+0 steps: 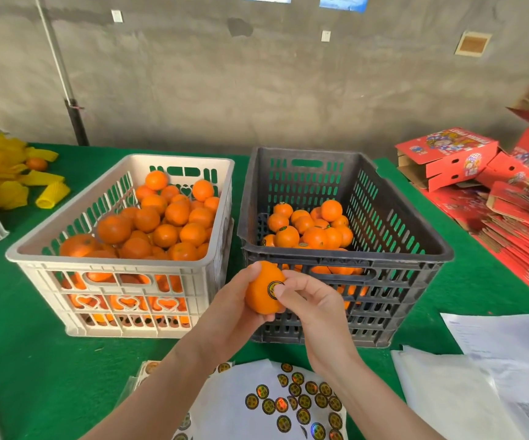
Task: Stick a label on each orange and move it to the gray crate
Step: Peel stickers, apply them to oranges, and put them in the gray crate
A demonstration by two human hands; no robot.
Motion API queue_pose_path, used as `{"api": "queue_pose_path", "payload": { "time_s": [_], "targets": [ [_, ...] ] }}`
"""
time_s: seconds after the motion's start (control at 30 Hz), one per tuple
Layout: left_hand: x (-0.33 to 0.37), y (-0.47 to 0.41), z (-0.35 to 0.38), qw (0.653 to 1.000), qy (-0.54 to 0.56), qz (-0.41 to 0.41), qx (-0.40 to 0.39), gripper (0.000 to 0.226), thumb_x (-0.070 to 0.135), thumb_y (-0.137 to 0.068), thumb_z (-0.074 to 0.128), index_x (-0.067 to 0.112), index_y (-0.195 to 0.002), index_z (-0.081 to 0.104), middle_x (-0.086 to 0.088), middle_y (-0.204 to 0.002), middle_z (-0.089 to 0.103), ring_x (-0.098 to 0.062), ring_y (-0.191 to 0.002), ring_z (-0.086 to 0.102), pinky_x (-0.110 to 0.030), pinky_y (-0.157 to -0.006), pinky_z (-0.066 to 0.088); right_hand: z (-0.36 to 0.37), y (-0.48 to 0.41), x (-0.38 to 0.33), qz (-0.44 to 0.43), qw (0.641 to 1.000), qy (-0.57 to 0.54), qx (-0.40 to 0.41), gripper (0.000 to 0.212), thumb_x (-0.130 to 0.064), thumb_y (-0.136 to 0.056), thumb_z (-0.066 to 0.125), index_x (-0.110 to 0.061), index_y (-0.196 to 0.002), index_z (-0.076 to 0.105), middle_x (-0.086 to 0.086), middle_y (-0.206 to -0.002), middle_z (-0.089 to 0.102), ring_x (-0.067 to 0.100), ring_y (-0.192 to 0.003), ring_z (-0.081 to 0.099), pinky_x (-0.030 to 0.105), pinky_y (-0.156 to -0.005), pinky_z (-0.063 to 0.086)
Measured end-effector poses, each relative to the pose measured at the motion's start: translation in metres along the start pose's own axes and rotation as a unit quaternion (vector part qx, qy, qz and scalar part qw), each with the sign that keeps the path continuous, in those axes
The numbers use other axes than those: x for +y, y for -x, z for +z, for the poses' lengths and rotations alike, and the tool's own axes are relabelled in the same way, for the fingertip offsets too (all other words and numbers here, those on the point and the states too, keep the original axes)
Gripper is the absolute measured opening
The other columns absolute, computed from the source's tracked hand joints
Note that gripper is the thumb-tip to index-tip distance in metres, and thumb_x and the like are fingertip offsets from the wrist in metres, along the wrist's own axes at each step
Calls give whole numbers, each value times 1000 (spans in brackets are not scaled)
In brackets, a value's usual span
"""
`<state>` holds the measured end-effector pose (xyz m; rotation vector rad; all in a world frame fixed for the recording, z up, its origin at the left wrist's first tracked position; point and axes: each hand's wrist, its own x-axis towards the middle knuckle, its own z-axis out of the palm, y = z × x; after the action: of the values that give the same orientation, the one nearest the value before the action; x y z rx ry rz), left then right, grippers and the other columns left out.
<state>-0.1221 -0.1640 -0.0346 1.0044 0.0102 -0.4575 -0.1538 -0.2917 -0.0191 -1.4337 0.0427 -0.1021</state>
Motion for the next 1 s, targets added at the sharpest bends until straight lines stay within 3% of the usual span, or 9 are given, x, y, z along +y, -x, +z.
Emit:
{"api": "queue_pose_path", "payload": {
  "time_s": [0.13,0.23,0.3,0.43,0.57,0.7,0.83,0.93,1.0],
  "targets": [
    [1,2,4,1000,-20,13,8,52,45,-81,56,19,-126,50,-17,-122,59,-25,-95,60,-27,-63,51,0,0,5,-50,997,49,22,21,-7,-81,72,-21,-65,67,-7,-105,64,1,-95,61,18,-68,52],
    [0,2,3,998,-56,38,20,56,48,-77,57,21,-125,48,-16,-125,58,-28,-103,62,-34,-75,55,0,3,12,-113,988,99,41,13,-7,-82,70,-16,-82,61,-6,-105,62,10,-97,62,30,-75,56],
    [0,3,3,996,-78,48,19,56,49,-76,57,21,-124,49,-17,-123,59,-32,-109,61,-42,-86,54,1,5,13,-130,985,103,46,26,-10,-80,73,-22,-95,56,-8,-102,61,11,-94,62,34,-79,55],
    [3,9,6,989,-125,69,32,54,54,-70,58,21,-113,55,-17,-109,63,-23,-90,65,-32,-70,56,-2,10,12,-136,985,108,1,43,-29,-81,70,-35,-117,47,-20,-111,59,4,-105,57,23,-84,50],
    [7,14,12,971,-209,111,39,44,61,-75,58,25,-100,62,-17,-104,63,-28,-94,65,-45,-86,56,-3,13,7,-165,971,155,-72,63,-49,-75,70,-39,-129,40,-32,-119,50,-4,-115,51,11,-85,46],
    [23,13,24,960,-239,142,19,60,78,-75,47,27,-100,65,-15,-92,68,-23,-81,68,-33,-75,56,-3,4,-6,-219,955,189,-58,71,-37,-67,80,-43,-126,39,-33,-119,46,-4,-114,50,8,-83,45],
    [58,-6,28,909,-343,236,-9,68,68,-88,14,28,-87,69,-3,-85,71,-15,-87,68,-27,-78,56,-6,-18,-31,-290,930,220,-52,66,-34,-68,79,-35,-124,44,-12,-125,49,9,-115,53,20,-85,49],
    [84,-50,22,875,-401,267,49,45,39,-103,27,21,-85,64,1,-80,67,-17,-83,65,-21,-69,51,-9,-51,-53,-312,918,238,-46,64,-30,-69,79,-35,-122,43,-16,-121,47,7,-112,52,17,-86,47],
    [96,-83,18,790,-538,275,103,20,19,-100,43,21,-86,57,7,-82,60,-14,-83,57,-13,-64,40,-10,-90,-66,-295,920,259,-18,67,-23,-68,81,-31,-123,43,-15,-119,47,2,-108,51,15,-89,44]
  ]
}}
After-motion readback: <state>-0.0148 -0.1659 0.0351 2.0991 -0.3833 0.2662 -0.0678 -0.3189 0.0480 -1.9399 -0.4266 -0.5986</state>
